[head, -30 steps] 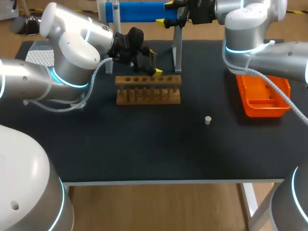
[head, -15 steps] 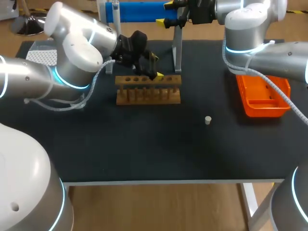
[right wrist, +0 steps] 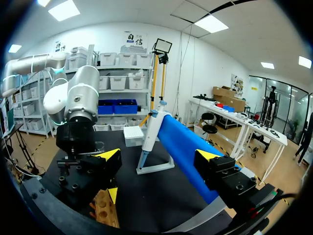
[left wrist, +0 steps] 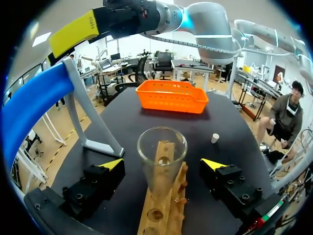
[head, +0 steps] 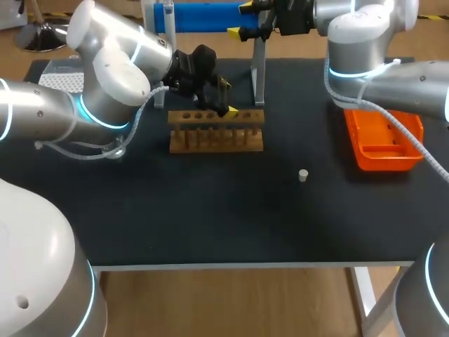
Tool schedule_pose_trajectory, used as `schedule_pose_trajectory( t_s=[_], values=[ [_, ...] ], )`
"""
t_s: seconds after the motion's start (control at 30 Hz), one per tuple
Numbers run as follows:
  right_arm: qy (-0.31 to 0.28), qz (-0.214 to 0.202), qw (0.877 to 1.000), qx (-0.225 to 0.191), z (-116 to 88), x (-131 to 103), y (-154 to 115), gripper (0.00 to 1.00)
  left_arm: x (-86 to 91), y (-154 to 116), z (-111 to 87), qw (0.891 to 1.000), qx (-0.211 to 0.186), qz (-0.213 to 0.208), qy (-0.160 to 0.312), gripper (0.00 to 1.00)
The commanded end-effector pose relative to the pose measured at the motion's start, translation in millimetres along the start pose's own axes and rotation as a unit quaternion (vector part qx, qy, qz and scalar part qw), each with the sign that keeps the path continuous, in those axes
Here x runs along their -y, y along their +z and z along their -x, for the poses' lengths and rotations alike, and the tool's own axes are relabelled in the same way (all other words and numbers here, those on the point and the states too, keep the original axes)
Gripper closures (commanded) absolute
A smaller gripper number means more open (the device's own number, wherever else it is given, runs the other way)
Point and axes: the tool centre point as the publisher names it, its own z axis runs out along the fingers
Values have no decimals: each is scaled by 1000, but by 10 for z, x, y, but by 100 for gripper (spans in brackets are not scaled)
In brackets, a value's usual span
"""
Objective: Invert the test tube, pick up the pipette, mount the tip to pipette, aspirate from beaker and dispense into the tube, eject the tip, return the pipette, and cap with the stopper.
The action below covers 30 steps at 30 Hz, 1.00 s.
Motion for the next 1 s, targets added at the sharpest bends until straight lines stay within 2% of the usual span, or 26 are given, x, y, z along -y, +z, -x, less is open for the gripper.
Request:
schedule_pose_trajectory(
  t_s=[0.03, 1.0],
  values=[
    [0, -2, 1000, -1, 3, -5, -11, 0, -5, -44, -10, 1000, 1, 3, -1, 0],
    [0, -2, 1000, -1, 3, -5, -11, 0, 1, -62, 9, 1000, -4, 10, -2, 0]
  ],
)
